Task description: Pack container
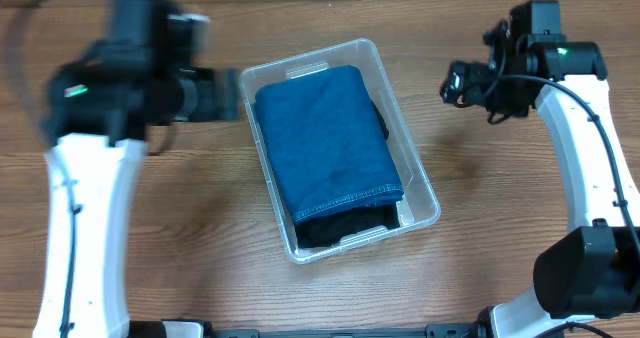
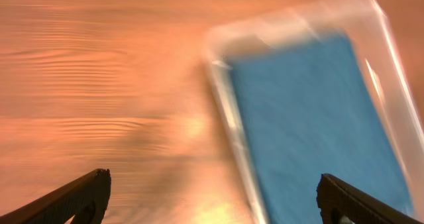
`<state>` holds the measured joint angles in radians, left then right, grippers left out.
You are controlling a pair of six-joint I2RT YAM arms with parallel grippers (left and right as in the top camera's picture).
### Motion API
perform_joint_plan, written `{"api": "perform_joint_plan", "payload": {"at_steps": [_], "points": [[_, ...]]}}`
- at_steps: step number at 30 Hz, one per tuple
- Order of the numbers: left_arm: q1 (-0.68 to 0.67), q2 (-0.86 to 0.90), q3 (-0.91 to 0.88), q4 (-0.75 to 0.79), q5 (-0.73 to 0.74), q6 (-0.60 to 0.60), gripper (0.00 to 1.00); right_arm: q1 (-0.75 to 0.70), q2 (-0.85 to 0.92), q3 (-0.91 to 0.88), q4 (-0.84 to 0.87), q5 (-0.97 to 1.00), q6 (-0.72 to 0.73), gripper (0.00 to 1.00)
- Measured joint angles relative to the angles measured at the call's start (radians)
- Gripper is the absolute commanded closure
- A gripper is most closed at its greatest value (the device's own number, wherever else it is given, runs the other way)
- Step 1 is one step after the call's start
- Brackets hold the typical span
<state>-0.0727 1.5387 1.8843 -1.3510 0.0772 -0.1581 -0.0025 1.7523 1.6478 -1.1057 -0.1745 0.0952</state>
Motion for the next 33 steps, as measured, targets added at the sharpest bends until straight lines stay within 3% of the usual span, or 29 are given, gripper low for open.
{"api": "perform_joint_plan", "payload": {"at_steps": [3, 7, 10, 13, 18, 23, 26, 29, 33], "points": [[0.147, -0.003, 0.002, 0.028, -0.045, -0.053, 0.0, 0.011, 0.0, 0.009, 0.084, -0.009, -0.007, 0.0], [0.237, 0.027, 0.002, 0.027, -0.055, -0.055, 0.0, 0.01, -0.001, 0.01, 0.073, -0.012, -0.011, 0.0], [0.277, 0.026, 0.001, 0.023, -0.017, -0.019, 0.0, 0.01, -0.034, 0.009, 0.056, 0.016, 0.005, 0.0], [0.279, -0.013, -0.027, 0.03, 0.012, 0.017, 0.0, 0.01, -0.174, -0.016, 0.071, 0.064, 0.018, 0.0], [0.279, -0.391, -0.378, 0.222, 0.033, 0.061, 0.0, 0.01, -0.604, -0.262, 0.203, 0.096, 0.025, 0.0], [0.279, -0.864, -0.784, 0.364, 0.037, 0.065, 0.0, 0.011, -1.011, -0.677, 0.279, 0.108, 0.028, 0.0], [0.279, -0.974, -0.88, 0.317, 0.039, 0.065, 0.0, 0.012, -1.133, -0.767, 0.193, 0.111, 0.029, 0.0], [0.279, -1.02, -0.918, 0.141, 0.039, 0.065, 0.0, 0.012, -1.173, -0.786, 0.016, 0.112, 0.032, 0.0], [0.279, -1.027, -0.925, 0.124, 0.039, 0.065, 0.0, 0.011, -1.172, -0.792, -0.063, 0.112, 0.032, 0.0]]}}
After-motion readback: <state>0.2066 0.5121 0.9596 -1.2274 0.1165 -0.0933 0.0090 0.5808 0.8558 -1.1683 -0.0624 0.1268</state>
